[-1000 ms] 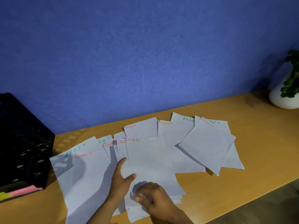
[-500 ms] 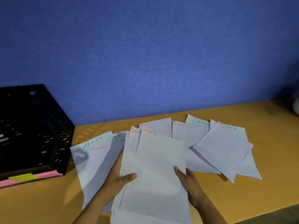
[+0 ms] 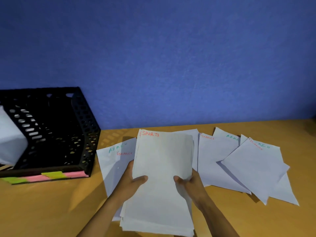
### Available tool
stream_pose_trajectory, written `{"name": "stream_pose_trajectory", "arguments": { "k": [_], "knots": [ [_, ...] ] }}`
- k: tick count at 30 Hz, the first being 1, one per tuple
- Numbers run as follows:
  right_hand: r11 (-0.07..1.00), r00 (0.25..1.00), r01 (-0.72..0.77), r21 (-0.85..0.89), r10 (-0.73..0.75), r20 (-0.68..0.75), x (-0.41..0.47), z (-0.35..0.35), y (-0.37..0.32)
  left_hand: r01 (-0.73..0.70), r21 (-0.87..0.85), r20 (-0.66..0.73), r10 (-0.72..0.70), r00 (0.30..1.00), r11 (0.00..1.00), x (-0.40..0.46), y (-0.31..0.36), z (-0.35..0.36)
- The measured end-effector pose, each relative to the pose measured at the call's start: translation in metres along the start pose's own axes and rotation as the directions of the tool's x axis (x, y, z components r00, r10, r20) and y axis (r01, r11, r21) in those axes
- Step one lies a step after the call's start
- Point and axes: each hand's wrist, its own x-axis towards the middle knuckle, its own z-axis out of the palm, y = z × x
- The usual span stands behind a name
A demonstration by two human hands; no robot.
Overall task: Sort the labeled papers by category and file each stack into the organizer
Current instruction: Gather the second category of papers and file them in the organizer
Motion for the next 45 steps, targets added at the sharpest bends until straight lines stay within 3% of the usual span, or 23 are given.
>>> {"name": "stream_pose_trajectory", "arguments": {
  "k": [6, 13, 17, 23, 28, 31, 37, 41, 45],
  "knots": [
    [0.985, 0.982, 0.173, -0.004, -0.173, -0.08, 0.004, 0.013, -0.042, -0.116, -0.077, -0.129, 0.106, 0.986, 0.99, 0.002, 0.018, -0.009],
    [0.905, 0.897, 0.414, -0.101, -0.424, -0.122, -0.013, 0.041, -0.054, -0.228, -0.129, -0.334, 0.174, 0.926, 0.965, -0.014, 0.034, 0.005],
    [0.925, 0.921, 0.377, -0.039, -0.379, -0.09, -0.019, 0.055, -0.041, -0.221, -0.182, -0.333, 0.151, 0.931, 0.958, -0.025, 0.02, 0.014],
    [0.982, 0.982, 0.163, 0.1, -0.151, -0.118, -0.02, 0.058, -0.001, -0.039, -0.238, -0.275, -0.028, 0.961, 0.97, -0.028, -0.019, 0.014],
    [0.986, 0.989, 0.094, 0.134, -0.077, -0.129, -0.021, 0.067, -0.004, -0.046, -0.28, -0.321, -0.048, 0.946, 0.959, -0.025, -0.018, 0.018],
    [0.989, 0.986, 0.128, 0.071, -0.119, -0.117, -0.019, 0.073, -0.014, -0.063, -0.304, -0.372, -0.058, 0.926, 0.951, -0.021, -0.014, 0.013],
    [0.975, 0.972, 0.22, -0.026, -0.221, -0.081, -0.017, 0.086, -0.038, -0.104, -0.144, -0.578, 0.002, 0.816, 0.984, -0.02, 0.008, -0.019],
    [0.953, 0.953, 0.302, -0.009, -0.302, 0.016, -0.025, 0.118, -0.062, -0.194, -0.157, -0.471, 0.099, 0.877, 0.968, -0.033, 0.036, -0.025],
    [0.859, 0.847, 0.512, -0.004, -0.504, 0.17, -0.041, 0.156, -0.092, -0.258, -0.136, -0.437, 0.176, 0.882, 0.957, -0.043, 0.051, -0.032]
  ]
}}
